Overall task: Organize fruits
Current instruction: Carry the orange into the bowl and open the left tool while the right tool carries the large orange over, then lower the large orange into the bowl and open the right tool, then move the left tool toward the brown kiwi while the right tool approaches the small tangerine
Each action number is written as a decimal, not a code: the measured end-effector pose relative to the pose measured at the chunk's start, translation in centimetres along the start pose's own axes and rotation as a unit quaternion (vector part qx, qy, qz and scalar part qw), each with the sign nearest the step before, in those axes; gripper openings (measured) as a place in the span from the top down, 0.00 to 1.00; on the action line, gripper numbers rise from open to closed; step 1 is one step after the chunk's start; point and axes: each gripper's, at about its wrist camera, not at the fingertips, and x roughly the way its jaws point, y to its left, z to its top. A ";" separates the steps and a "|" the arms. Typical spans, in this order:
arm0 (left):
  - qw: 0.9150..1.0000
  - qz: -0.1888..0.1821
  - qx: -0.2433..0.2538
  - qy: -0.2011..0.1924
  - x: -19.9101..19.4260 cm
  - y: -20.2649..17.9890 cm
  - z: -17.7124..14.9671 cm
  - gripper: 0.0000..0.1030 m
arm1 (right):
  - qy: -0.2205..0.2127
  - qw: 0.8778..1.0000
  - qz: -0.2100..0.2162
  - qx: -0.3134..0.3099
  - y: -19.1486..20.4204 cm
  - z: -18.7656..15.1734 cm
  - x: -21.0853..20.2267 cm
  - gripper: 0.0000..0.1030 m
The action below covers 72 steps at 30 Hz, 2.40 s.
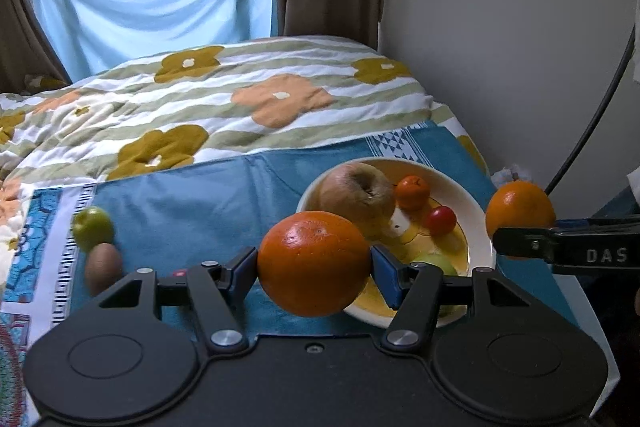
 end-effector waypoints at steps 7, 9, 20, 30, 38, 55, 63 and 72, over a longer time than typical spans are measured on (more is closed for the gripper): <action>1.000 0.002 0.010 0.026 3.8 -2.3 0.0 0.37 | 0.005 1.000 0.005 0.003 -2.8 0.6 1.0 0.31; 0.999 0.004 0.013 0.033 4.7 -2.7 0.0 0.37 | 0.006 1.000 0.006 0.004 -3.3 0.6 1.3 0.31; 1.000 0.009 -0.005 0.019 5.2 -2.8 0.5 0.05 | 0.012 1.000 0.015 0.012 -4.5 1.0 2.4 0.31; 1.000 0.026 -0.014 0.004 2.4 -2.0 0.8 0.05 | 0.016 1.000 0.026 -0.002 -3.9 1.3 2.8 0.31; 0.999 0.047 -0.024 0.008 0.8 -1.3 -0.5 0.05 | 0.034 0.999 0.039 -0.014 -3.0 1.1 4.6 0.31; 0.995 0.084 -0.044 0.014 -1.1 -0.7 -3.6 0.05 | -0.013 0.998 0.025 -0.051 -1.8 0.4 4.8 0.00; 0.995 0.091 -0.049 0.000 -3.2 -1.0 -3.8 0.05 | -0.006 0.998 0.026 -0.050 -1.7 0.0 3.6 0.00; 0.992 0.105 -0.065 -0.019 -6.9 -0.5 -4.3 0.05 | -0.016 0.998 0.032 -0.054 -0.9 -0.1 1.0 0.00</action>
